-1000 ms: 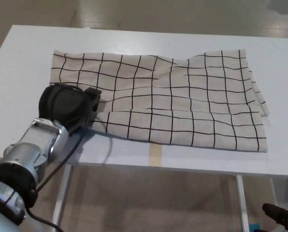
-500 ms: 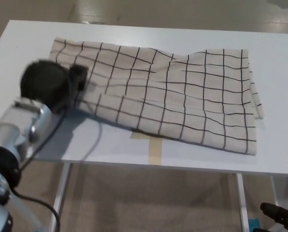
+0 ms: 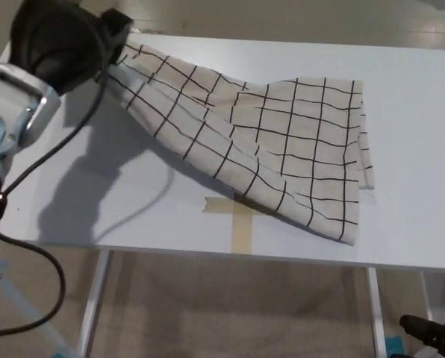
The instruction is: Use the left hand to fold a white towel with checkered patterns in half.
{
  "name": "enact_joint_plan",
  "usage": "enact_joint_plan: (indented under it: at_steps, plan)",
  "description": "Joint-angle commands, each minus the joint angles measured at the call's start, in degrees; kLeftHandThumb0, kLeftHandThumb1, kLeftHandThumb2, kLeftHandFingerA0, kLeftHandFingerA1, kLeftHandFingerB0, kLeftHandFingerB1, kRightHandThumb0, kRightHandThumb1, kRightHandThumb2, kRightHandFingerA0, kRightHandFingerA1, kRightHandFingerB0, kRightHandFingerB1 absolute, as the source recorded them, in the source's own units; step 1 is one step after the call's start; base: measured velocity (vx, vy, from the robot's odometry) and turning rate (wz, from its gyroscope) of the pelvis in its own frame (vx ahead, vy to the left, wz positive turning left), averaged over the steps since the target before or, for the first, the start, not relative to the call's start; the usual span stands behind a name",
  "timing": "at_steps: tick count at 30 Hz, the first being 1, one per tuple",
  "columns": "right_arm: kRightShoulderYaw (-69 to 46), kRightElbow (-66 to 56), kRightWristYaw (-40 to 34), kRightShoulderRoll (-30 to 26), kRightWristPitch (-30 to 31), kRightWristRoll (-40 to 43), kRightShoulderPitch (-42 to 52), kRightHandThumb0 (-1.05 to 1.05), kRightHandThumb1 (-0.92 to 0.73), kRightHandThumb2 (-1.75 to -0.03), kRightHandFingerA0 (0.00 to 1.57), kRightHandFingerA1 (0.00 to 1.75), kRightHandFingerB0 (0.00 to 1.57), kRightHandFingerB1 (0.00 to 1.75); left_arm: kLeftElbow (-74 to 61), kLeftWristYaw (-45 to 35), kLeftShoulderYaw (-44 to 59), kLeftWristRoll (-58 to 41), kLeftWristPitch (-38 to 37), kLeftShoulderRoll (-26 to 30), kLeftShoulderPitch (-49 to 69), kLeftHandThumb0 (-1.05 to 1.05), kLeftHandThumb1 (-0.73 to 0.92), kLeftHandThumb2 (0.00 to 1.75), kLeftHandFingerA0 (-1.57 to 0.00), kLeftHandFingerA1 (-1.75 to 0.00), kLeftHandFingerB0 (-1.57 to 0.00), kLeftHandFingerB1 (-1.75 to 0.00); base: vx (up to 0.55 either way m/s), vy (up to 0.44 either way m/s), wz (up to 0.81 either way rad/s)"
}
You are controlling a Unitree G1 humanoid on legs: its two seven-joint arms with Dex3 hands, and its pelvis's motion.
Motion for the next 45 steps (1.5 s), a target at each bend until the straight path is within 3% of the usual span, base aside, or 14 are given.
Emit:
enact_joint_plan:
  at_steps: [1, 2, 3, 5, 9, 12, 16, 17, 25, 26, 28, 29, 36, 45]
  plan:
    - [-0.21, 0.57, -0.07, 0.61, -1.33, 0.22, 0.52, -0.32, -0.48, -0.55, 0.68, 0.51, 0.70, 0.46, -2.50, 6.89, -10.99, 12.48, -6.20, 0.07, -6.15, -0.35, 0.47, 0.54, -0.84, -1.73, -0.83, -0.48, 0.00, 0.000, 0.00]
    - [-0.20, 0.57, -0.08, 0.61, -1.39, 0.18, 0.52, -0.32, -0.48, -0.55, 0.68, 0.51, 0.70, 0.46, -2.54, 7.11, -11.83, 12.86, -6.68, -0.12, -6.62, -0.35, 0.47, 0.54, -0.84, -1.73, -0.83, -0.48, 0.00, 0.000, 0.00]
    - [-0.34, 0.70, -0.03, 0.82, -1.40, 0.50, 0.37, -0.33, -0.47, -0.55, 0.69, 0.51, 0.70, 0.46, -2.62, 8.13, -13.97, 14.30, -6.73, -0.85, -7.62, -0.32, 0.34, 0.72, -1.19, -1.45, -0.91, -1.25, 0.00, 0.000, 0.00]
    - [-0.61, 0.78, 0.07, 1.21, -1.18, 1.16, 0.12, -0.32, -0.47, -0.55, 0.69, 0.51, 0.71, 0.47, -2.87, 9.60, -17.21, 16.80, -6.46, -2.14, -9.09, -0.34, 0.49, 0.56, -0.87, -1.71, -0.78, -1.53, 0.00, 0.000, 0.00]
    - [-0.43, 0.13, 0.02, 1.15, -0.51, 0.93, 0.23, -0.32, -0.47, -0.55, 0.70, 0.51, 0.72, 0.47, -3.42, 9.81, -21.27, 17.80, -8.94, -3.96, -10.82, -0.27, 0.48, 0.54, -0.86, -1.74, -1.05, -0.86, 0.00, 0.000, 0.00]
    - [-0.42, -0.23, 0.20, 1.00, 0.14, 0.96, 0.07, -0.34, -0.48, -0.55, 0.70, 0.51, 0.73, 0.47, -4.37, 10.20, -25.66, 19.98, -11.19, -6.77, -12.40, -0.25, 0.49, 0.55, -0.85, -1.75, -0.71, -1.63, 0.00, 0.000, 0.00]
    - [-0.43, -0.48, 0.82, 0.76, -0.11, 1.11, -0.01, -0.32, -0.48, -0.55, 0.71, 0.51, 0.73, 0.47, -4.43, 11.73, -28.45, 20.88, -11.44, -9.27, -13.34, -0.24, 0.50, 0.55, -0.85, -1.75, -0.71, -1.61, 0.00, 0.000, 0.00]
    - [-0.22, -0.50, 0.83, 0.44, -0.32, 0.58, 0.01, -0.32, -0.48, -0.55, 0.71, 0.51, 0.73, 0.47, -4.27, 12.16, -28.86, 20.54, -12.08, -10.56, -13.68, -0.30, 0.35, 0.69, -1.19, -1.49, -0.91, -1.32, 0.00, 0.000, 0.00]
    - [-0.14, 0.49, 1.30, -0.14, -1.85, 0.06, -0.09, -0.33, -0.49, -0.55, 0.71, 0.52, 0.75, 0.48, -4.18, 12.16, -28.58, 19.58, -13.84, -14.99, -14.57, -0.29, 0.37, 0.71, -1.19, -1.46, -0.93, -1.28, 0.00, 0.000, 0.00]
    - [-0.17, 0.50, 1.25, -0.03, -1.98, 0.14, -0.01, -0.33, -0.49, -0.55, 0.72, 0.53, 0.75, 0.48, -4.35, 12.12, -28.54, 19.69, -13.80, -15.60, -14.66, -0.23, 0.52, 0.55, -0.84, -1.75, -0.88, -1.40, 0.00, 0.000, 0.00]
    - [-0.27, 0.51, 1.24, 0.24, -1.94, 0.51, 0.01, -0.33, -0.49, -0.56, 0.73, 0.53, 0.74, 0.48, -4.72, 11.60, -28.39, 19.72, -13.95, -16.74, -14.85, -0.25, 0.50, 0.56, -0.86, -1.75, -0.84, -1.47, 0.00, 0.000, 0.00]
    - [-0.37, 0.47, 1.30, 0.59, -1.81, 0.95, -0.04, -0.33, -0.49, -0.56, 0.73, 0.53, 0.74, 0.48, -5.16, 10.74, -28.17, 19.64, -14.21, -18.05, -15.05, -0.32, 0.37, 0.70, -1.20, -1.49, -0.95, -1.32, 0.00, 0.000, 0.00]
    - [-0.41, -0.06, 1.91, 0.72, -1.26, 1.47, -0.03, -0.32, -0.49, -0.56, 0.75, 0.54, 0.75, 0.49, -6.26, 9.07, -28.36, 19.75, -14.37, -22.60, -14.23, -0.28, 0.49, 0.57, -0.87, -1.75, -0.81, -1.57, 0.00, 0.000, 0.00]
    - [0.20, 0.28, 3.31, -0.15, -1.31, 1.15, -0.67, -0.32, -0.48, -0.55, 0.76, 0.54, 0.75, 0.49, -7.68, 10.12, -29.51, 19.88, -13.77, -27.59, -8.22, -0.32, 0.49, 0.55, -0.90, -1.75, -0.84, -1.59, 0.00, 0.000, 0.00]
